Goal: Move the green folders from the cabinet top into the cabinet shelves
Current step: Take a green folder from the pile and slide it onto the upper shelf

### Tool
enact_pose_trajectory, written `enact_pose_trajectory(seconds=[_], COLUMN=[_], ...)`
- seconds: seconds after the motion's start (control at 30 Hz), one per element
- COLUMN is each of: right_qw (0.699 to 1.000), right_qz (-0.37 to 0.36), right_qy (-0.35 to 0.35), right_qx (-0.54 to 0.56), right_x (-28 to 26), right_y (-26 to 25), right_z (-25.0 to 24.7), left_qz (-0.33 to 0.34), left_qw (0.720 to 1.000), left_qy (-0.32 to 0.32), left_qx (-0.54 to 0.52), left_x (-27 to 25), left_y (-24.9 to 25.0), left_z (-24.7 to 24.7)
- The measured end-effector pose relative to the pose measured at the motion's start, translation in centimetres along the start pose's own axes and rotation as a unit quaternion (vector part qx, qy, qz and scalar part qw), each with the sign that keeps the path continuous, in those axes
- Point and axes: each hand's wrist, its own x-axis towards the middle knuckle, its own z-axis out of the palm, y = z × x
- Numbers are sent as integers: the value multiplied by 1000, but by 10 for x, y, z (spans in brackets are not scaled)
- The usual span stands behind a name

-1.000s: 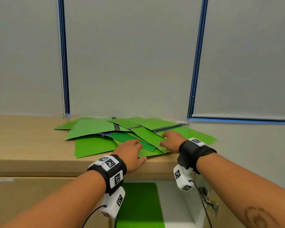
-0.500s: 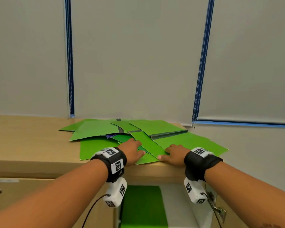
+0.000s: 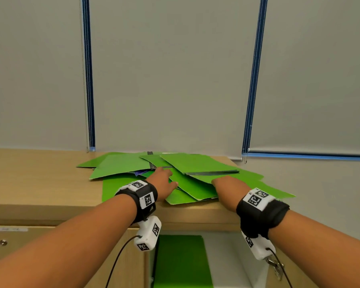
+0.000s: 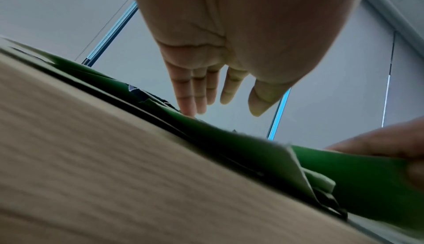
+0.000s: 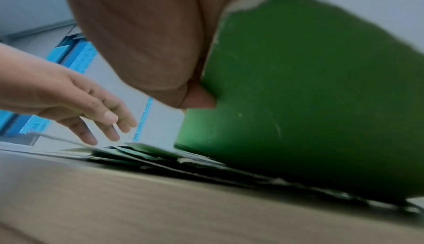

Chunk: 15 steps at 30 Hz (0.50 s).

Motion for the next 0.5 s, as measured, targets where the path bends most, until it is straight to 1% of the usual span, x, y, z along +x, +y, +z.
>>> enact_pose_trajectory(seconds=[0.1, 0.17, 0.23, 0.27, 0.33, 0.4, 0.43, 0.47, 0.5], right_qw=[994, 988, 980, 972, 948, 938, 936, 928, 920], right_qz=[4, 4, -10, -27, -56, -53, -52, -57, -65], right_qy=[106, 157, 197, 231, 314, 344, 348, 368, 386], right_qx=[1, -5, 4, 6, 3, -11, -5, 9, 27], right_x=[-3, -5, -6, -8, -7, 0, 1, 3, 4], right_y=[8, 13, 15, 14, 15, 21, 22, 24, 24], right_z=[-10, -17, -20, -22, -20, -14, -12, -12, -12], left_qz=[17, 16, 14, 14, 16, 26, 34, 41, 45], left_qw=[998, 997, 998, 998, 999, 999, 998, 996, 995], left_qy=[48, 58, 59, 56, 36, 0, -15, -19, -9], left_qx=[-40, -45, -21, -5, 20, 45, 59, 74, 84], left_x=[9, 18, 25, 28, 30, 27, 26, 24, 22], left_y=[3, 7, 9, 10, 13, 14, 14, 15, 15], left_z=[-18, -32, -45, -49, -54, -54, -52, -50, -49])
